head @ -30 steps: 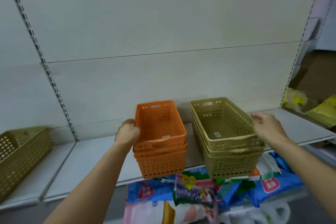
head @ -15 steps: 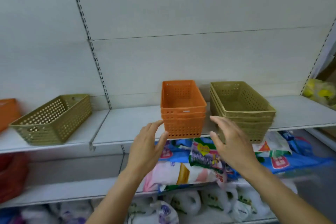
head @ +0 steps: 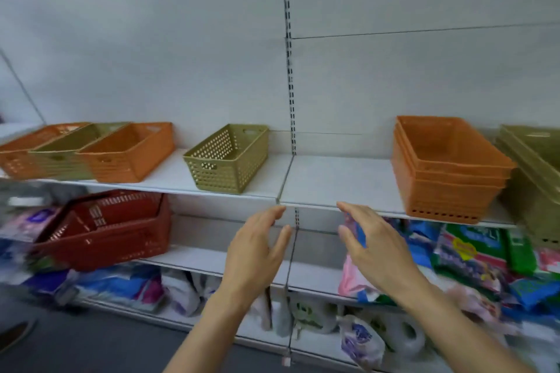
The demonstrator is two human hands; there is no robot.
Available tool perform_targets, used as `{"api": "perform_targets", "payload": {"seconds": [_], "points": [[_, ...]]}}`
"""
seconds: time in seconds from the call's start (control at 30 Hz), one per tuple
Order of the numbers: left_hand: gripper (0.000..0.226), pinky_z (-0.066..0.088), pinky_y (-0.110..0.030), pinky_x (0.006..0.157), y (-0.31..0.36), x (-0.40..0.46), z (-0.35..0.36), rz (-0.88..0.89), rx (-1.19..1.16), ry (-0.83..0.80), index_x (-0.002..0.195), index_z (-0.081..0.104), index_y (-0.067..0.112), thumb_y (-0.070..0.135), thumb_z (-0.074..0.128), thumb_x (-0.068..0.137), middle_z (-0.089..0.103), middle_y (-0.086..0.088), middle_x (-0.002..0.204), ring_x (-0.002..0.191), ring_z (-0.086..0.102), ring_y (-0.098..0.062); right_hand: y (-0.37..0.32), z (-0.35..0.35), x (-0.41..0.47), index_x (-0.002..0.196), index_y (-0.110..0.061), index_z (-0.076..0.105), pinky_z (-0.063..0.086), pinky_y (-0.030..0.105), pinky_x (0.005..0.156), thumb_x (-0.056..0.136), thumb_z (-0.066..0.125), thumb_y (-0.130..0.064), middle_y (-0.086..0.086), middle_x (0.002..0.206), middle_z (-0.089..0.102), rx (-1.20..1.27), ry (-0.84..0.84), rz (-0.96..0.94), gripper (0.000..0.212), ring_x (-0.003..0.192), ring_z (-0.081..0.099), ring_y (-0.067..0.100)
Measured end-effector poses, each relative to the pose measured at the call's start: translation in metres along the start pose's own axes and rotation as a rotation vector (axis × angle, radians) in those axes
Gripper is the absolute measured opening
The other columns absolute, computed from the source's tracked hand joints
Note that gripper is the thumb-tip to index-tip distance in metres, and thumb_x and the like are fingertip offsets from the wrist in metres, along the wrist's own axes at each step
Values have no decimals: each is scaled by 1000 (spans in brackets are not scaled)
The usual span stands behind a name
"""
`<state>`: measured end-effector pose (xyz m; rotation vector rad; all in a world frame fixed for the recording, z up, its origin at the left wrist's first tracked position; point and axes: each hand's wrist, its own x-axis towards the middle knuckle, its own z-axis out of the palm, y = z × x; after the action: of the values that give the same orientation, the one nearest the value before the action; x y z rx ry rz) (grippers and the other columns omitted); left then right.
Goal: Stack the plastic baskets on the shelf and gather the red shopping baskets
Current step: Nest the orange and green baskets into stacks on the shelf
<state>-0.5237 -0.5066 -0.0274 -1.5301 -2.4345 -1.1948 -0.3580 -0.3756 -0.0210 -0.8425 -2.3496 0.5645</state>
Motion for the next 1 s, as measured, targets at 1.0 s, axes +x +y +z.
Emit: {"api": "perform_targets", "payload": {"seconds": [1.0], "points": [[49,34,-47,108,-386,260,-198,-312,482,-67,131,52,11,40,49,92,64,-15,122,116,57,-36,-122,234,319,104,-15,55,60,47,70,80,46,-26,12,91,67,138,-110,702,28,77,67,32]]}}
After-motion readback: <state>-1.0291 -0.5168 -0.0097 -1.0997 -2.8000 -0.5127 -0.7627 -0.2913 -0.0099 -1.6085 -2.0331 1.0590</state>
